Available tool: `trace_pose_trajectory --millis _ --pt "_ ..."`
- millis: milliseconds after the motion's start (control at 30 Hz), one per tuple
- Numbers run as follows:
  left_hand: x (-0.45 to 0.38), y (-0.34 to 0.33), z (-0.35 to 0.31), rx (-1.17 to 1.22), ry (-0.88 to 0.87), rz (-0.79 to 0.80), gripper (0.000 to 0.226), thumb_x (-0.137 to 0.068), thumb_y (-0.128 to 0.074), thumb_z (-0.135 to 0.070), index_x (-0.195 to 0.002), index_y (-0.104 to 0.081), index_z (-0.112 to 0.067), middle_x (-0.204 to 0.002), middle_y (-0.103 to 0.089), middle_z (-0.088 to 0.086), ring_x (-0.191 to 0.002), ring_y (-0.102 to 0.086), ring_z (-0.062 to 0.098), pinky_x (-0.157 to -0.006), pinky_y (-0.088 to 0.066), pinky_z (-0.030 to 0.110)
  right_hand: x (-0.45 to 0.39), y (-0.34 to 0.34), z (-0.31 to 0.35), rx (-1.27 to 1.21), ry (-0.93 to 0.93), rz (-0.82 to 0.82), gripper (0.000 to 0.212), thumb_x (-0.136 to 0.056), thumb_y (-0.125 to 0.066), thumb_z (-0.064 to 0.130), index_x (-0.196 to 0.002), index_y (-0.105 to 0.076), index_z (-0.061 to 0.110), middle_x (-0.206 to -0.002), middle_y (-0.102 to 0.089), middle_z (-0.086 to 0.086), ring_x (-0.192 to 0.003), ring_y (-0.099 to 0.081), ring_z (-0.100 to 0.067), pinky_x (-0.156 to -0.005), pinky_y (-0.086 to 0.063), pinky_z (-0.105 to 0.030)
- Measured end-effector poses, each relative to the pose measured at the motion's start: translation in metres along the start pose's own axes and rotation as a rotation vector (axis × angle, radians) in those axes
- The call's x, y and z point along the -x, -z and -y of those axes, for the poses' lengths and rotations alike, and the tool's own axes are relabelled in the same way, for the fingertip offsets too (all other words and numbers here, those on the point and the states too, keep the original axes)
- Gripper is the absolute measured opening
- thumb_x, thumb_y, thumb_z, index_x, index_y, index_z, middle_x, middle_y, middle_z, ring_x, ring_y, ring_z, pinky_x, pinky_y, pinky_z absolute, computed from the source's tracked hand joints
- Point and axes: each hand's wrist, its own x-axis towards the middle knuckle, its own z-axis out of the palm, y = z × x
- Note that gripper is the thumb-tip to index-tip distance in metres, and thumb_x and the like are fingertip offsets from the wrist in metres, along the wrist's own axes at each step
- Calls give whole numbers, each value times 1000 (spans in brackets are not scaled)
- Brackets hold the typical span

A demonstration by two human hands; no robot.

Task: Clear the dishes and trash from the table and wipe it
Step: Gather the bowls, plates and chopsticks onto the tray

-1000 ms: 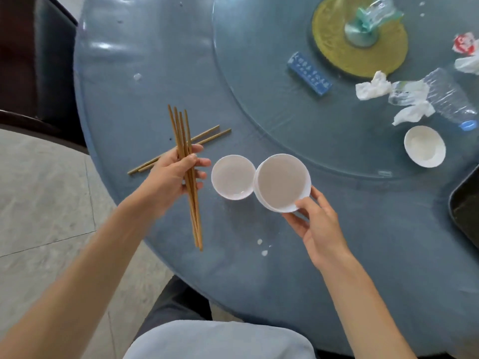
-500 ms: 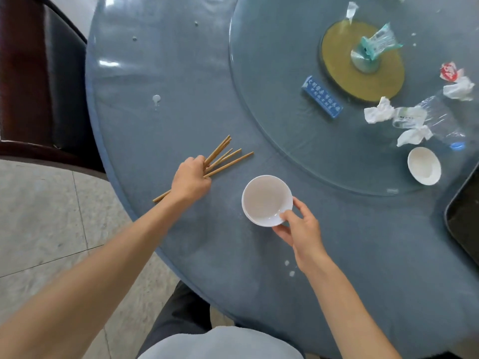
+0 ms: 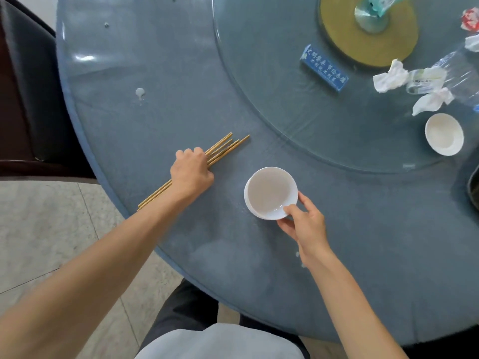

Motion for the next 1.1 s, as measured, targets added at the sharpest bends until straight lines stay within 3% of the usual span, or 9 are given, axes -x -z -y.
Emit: trace_pose_trajectory --millis 100,167,300,433,633,767,933,1100 --pt "-1 -4 -2 -23 14 -16 18 -81 -59 -11 -93 -46 -7 -104 -58 18 -107 -51 37 -69 -39 38 -1 1 -6 10 -4 0 44 -93 -61 8 -130 -63 34 -91 -71 -5 -89 -73 -20 -66 -59 -19" --pt "-2 -6 -4 -35 18 -22 20 -82 -59 -12 -98 -53 -3 -107 -58 19 -108 -51 38 -71 -41 40 -4 1 -9 20 -4 -6 41 -94 -62 11 -129 -63 31 -94 -69 -3 -83 -68 -12 -74 -62 -25" --pt "-4 -7 -4 -108 -32 -39 25 -88 -60 -21 -102 -55 -1 -108 -60 22 -106 -52 39 -79 -47 43 -6 -3 -13 3 -79 11 36 -95 -63 18 -130 -62 25 -120 -69 -4 -95 -66 -13 -90 -59 -36" --pt "0 -8 -3 -148 -61 -27 25 -95 -54 -28 -103 -51 -5 -110 -57 20 -106 -52 39 -80 -45 44 -5 -6 -13 -201 -194 137 39 -97 -56 9 -133 -61 23 -119 -65 -6 -97 -70 -23 -95 -59 -45" --pt "4 12 -5 44 -68 86 17 -98 -40 -24 -95 -35 -8 -75 -49 10 -74 -53 38 -63 -40 40 -5 -5 -19 -378 -185 153 51 -92 -49 -4 -135 -62 21 -126 -64 -8 -112 -64 -26 -91 -62 -45" --pt "13 24 -3 306 -59 156 16 -95 -44 -23 -85 -38 -12 -74 -53 9 -63 -50 29 -59 -42 37 3 -1 -22 -397 -167 74 54 -89 -48 -5 -134 -63 23 -130 -61 -8 -111 -64 -26 -87 -63 -44" --pt "48 34 -21 903 33 415 14 -102 -52 -22 -91 -46 -17 -64 -38 -2 -45 -35 10 -43 -34 24 28 18 -28 -475 -139 23 54 -89 -49 -5 -133 -65 23 -134 -60 -7 -111 -64 -25 -92 -61 -50" --pt "97 32 -56 1144 1 546 18 -104 -55 -35 -95 -47 -22 -63 -40 -8 -48 -29 7 -45 -30 22 62 56 -44 -549 -99 -19 52 -91 -49 -4 -133 -65 22 -136 -59 -11 -109 -64 -25 -89 -62 -48"
